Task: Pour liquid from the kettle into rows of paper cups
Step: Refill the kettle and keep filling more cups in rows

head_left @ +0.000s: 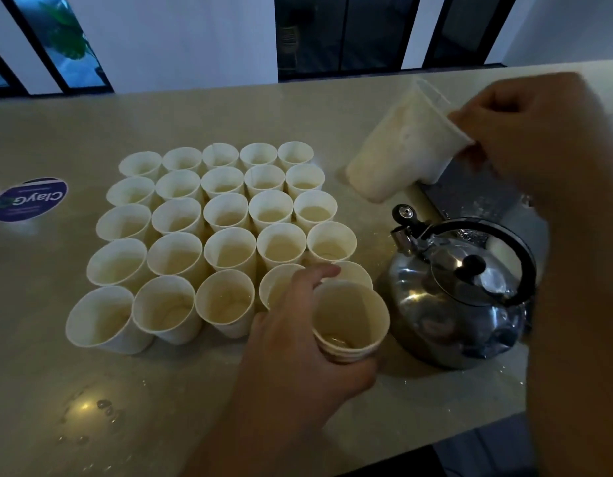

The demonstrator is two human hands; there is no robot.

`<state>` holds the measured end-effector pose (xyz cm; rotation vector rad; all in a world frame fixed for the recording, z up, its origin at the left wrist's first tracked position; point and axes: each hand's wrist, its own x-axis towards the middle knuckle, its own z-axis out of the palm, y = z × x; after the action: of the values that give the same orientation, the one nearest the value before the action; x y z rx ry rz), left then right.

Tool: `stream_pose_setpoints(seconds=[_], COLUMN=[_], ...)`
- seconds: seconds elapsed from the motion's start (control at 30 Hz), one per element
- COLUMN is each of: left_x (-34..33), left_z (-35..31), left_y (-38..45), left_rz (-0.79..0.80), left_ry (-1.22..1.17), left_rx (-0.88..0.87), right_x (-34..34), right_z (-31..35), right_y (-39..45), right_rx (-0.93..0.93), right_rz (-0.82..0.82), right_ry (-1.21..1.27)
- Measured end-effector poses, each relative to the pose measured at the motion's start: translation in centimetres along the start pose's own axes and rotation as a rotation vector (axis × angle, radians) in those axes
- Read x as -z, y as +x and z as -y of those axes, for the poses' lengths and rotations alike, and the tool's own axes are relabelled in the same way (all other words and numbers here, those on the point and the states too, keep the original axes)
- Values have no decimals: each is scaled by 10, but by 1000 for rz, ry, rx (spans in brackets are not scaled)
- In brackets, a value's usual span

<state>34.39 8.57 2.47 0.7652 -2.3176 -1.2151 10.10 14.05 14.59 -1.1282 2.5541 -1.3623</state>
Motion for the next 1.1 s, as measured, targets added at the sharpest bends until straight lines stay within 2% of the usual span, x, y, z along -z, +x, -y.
stream_pose_setpoints(seconds=[0.1, 0.23, 0.5, 0.67, 0.9, 1.1], left_x=[-4, -9, -13, -10, -5, 0], left_z=[2, 5, 19, 16, 7, -22], left_y=[-3, -2, 0, 0, 4, 31], left_rz=[66, 112, 142, 131, 142, 124], left_ry=[44, 90, 196, 250, 346, 179], left_rx=[-61, -103, -110, -107, -124, -135], right_x=[-17, -61, -109, -104, -47, -4], right_z=[-13, -49, -79, -77, -58, -72], right_y=[31, 64, 73, 75, 40, -11], right_rx=[-83, -163, -197, -205, -191, -213], right_rz=[59, 216, 387, 436, 444, 365], right_ry=[-156, -404, -654, -589, -437, -291])
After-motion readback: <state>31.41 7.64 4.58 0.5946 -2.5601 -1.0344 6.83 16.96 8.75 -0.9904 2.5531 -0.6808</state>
